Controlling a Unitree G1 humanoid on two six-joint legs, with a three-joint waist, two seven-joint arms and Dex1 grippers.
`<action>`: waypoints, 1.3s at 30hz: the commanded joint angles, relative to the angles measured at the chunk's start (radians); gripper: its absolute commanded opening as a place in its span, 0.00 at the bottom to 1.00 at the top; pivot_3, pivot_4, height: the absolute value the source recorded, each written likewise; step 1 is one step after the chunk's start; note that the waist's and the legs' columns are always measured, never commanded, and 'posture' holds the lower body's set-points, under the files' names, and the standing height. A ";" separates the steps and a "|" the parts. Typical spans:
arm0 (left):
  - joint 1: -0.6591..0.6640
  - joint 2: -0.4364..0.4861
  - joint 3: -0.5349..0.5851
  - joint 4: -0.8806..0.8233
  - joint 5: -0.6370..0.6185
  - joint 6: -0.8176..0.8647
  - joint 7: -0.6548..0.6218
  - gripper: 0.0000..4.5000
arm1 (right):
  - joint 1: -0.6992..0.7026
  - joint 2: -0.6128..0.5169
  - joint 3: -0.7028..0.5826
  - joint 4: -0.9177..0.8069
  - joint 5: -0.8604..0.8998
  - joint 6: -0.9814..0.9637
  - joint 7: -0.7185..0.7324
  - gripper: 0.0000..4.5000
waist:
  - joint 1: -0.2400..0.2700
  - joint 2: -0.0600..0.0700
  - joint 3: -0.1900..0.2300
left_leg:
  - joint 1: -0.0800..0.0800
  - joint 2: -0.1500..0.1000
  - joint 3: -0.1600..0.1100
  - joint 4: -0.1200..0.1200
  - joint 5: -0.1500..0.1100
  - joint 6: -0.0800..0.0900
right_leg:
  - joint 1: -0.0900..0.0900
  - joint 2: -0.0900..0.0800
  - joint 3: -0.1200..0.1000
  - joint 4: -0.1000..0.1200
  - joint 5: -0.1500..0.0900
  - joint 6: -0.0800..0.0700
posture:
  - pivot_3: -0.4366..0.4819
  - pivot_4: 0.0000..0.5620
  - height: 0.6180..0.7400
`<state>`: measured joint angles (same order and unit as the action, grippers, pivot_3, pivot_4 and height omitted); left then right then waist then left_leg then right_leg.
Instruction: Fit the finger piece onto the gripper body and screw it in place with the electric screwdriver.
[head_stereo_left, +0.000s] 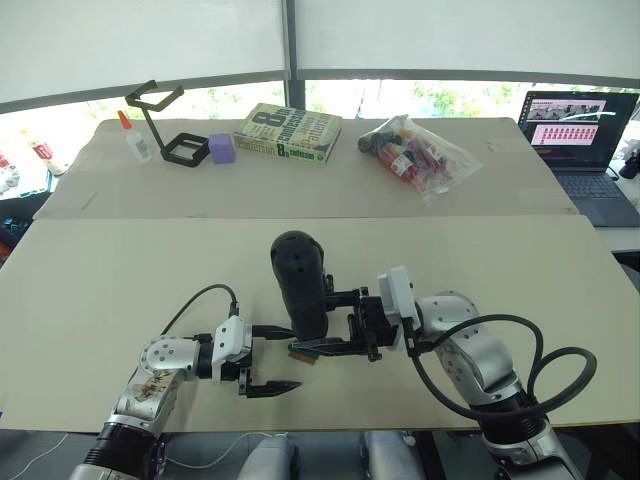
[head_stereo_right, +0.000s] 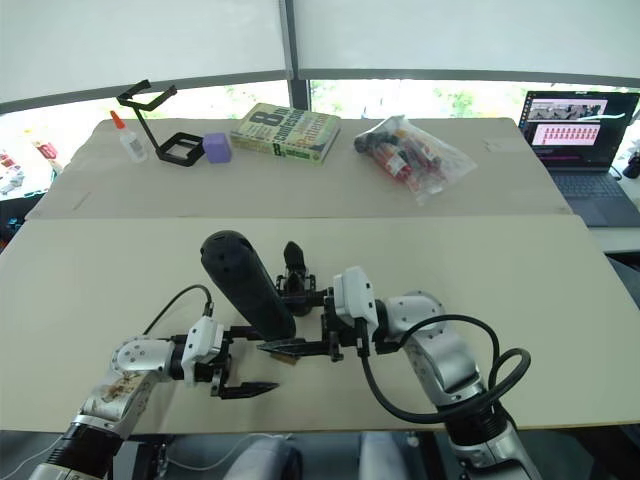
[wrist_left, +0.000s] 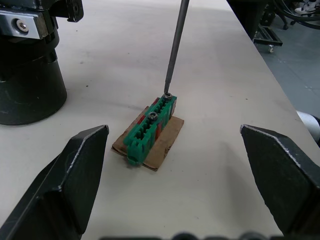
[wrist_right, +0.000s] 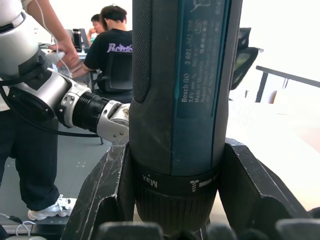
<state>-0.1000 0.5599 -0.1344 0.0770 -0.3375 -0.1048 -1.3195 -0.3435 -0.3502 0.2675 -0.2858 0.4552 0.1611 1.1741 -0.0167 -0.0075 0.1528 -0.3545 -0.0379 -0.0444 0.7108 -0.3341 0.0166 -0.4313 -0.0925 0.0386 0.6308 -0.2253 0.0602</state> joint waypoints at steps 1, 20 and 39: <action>0.010 0.004 -0.001 -0.030 -0.007 -0.002 0.004 1.00 | -0.026 0.006 -0.005 -0.052 0.041 -0.007 0.006 0.43 | 0.000 0.000 0.000 | 0.000 0.000 0.000 0.000 0.000 0.000 | 0.000 0.000 0.000 0.000 0.000 0.000 | 0.48 0.27 1.00; 0.018 0.005 -0.003 -0.038 -0.008 0.002 0.011 1.00 | -0.040 0.022 -0.004 -0.025 0.035 -0.022 0.035 0.43 | 0.000 0.000 0.000 | 0.000 0.000 0.000 0.000 0.000 0.000 | 0.000 0.000 0.000 0.000 0.000 0.000 | 0.48 0.27 1.00; 0.030 0.007 -0.001 -0.051 -0.007 0.004 0.019 1.00 | -0.057 0.025 0.007 -0.001 0.026 -0.009 0.042 0.43 | 0.000 0.000 0.000 | 0.000 0.000 0.000 0.000 0.000 0.000 | 0.000 0.000 0.000 0.000 0.000 0.000 | 0.48 0.27 1.00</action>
<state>-0.0782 0.5601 -0.1344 0.0542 -0.3375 -0.1043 -1.3027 -0.3776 -0.3328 0.2809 -0.2639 0.4547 0.1608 1.2178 -0.0165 -0.0075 0.1528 -0.3545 -0.0378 -0.0445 0.7107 -0.3341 0.0166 -0.4314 -0.0926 0.0386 0.6307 -0.2253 0.0602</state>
